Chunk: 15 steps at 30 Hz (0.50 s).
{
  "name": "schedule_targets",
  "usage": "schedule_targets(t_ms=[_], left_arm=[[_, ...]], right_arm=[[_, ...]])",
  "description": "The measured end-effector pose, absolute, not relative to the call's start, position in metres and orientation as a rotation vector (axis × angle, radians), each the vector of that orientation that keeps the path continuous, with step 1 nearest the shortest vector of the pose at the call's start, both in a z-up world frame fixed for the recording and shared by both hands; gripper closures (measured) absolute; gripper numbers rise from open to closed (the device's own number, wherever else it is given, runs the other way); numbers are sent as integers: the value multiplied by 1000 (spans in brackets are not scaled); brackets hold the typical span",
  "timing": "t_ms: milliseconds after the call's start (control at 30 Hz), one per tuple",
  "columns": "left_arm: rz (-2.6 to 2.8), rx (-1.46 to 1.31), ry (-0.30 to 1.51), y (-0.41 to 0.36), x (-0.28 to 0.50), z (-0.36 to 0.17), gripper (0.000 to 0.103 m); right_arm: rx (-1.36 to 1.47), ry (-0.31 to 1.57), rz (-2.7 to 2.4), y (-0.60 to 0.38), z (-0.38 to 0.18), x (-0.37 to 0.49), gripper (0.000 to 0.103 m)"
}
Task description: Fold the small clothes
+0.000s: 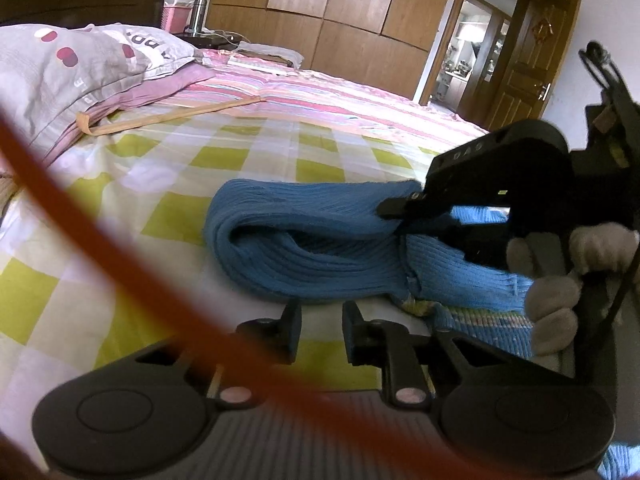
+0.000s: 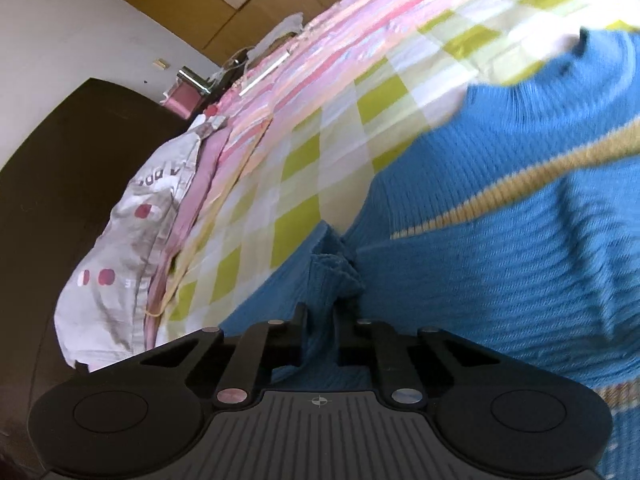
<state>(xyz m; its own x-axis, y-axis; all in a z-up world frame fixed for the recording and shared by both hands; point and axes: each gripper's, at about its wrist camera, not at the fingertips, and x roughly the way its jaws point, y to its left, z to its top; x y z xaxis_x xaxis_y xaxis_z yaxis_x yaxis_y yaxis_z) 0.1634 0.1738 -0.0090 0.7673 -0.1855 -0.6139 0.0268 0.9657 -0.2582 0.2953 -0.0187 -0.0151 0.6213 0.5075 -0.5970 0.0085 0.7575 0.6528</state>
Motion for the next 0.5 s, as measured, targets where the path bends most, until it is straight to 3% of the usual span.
schedule_targets(t_ms=[500], left_arm=[[-139,-211,690,163,163,-6,69]], right_arm=[[546,747,309,-61,36,280,93]])
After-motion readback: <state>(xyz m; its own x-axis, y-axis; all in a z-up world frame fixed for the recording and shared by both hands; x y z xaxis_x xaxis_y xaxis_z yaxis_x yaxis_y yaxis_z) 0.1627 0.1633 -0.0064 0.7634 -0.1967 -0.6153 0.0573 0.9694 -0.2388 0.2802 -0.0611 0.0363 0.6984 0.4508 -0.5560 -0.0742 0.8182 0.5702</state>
